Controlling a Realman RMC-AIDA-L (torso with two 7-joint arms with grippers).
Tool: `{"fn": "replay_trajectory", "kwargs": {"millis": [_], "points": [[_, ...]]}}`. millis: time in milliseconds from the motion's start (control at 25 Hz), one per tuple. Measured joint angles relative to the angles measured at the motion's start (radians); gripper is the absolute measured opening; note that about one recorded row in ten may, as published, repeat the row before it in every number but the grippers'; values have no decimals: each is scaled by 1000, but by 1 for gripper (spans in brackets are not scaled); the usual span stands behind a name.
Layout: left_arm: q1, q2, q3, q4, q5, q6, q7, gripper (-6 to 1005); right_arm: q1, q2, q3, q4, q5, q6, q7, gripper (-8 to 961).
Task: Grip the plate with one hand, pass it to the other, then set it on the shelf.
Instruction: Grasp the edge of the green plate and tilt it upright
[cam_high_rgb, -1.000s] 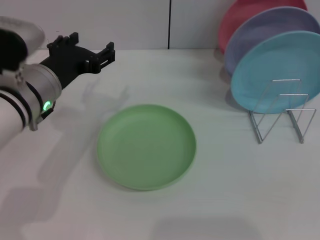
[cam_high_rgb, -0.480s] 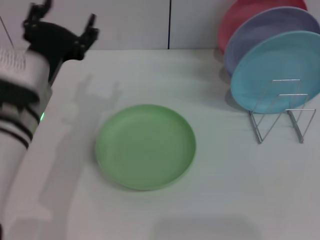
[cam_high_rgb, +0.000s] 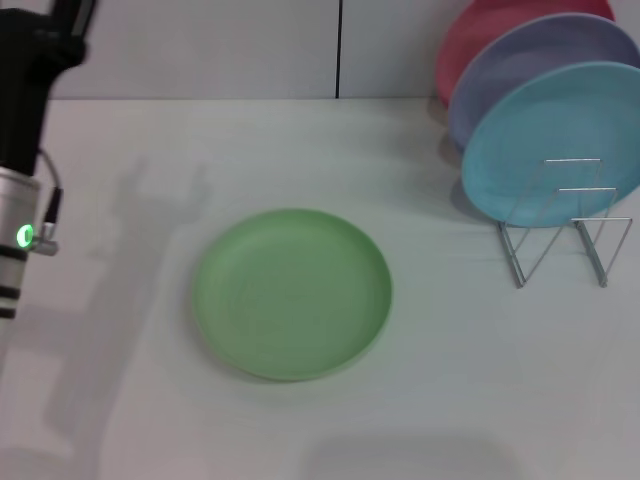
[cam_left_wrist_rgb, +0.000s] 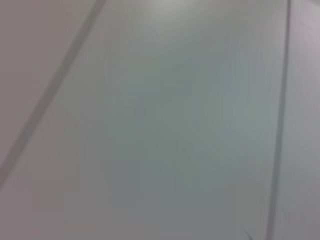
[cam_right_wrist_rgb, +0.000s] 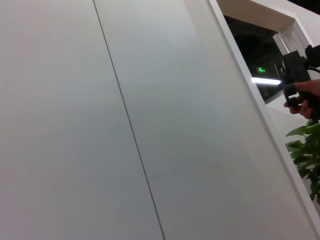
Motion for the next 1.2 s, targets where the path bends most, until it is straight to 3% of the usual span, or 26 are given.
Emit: {"fn": "replay_trajectory", "kwargs": {"millis": [80, 160, 320, 440, 680, 880, 1200], "points": [[3, 4, -48, -35, 98, -101, -44, 856, 0, 0, 0, 0, 0, 0, -1, 827], [29, -7, -98, -98, 179, -178, 10, 855, 0, 0, 0, 0, 0, 0, -1, 827], [77, -16, -108, -253, 173, -301, 348, 852, 1, 0, -7, -1, -4, 0, -1, 827], [133, -11, -152, -493, 156, -591, 481, 849, -1, 0, -9, -8, -7, 0, 0, 827], [159, -12, -201, -743, 169, -1084, 601, 845, -3, 1, -9, -7, -10, 3, 3, 826], [108, -16, -273, -821, 177, -1400, 590, 839, 2, 2, -14, -5, -11, 7, 3, 826], [-69, -15, -409, -829, 278, -1879, 391, 830, 4, 3, -25, -4, -13, 10, 4, 825]]}}
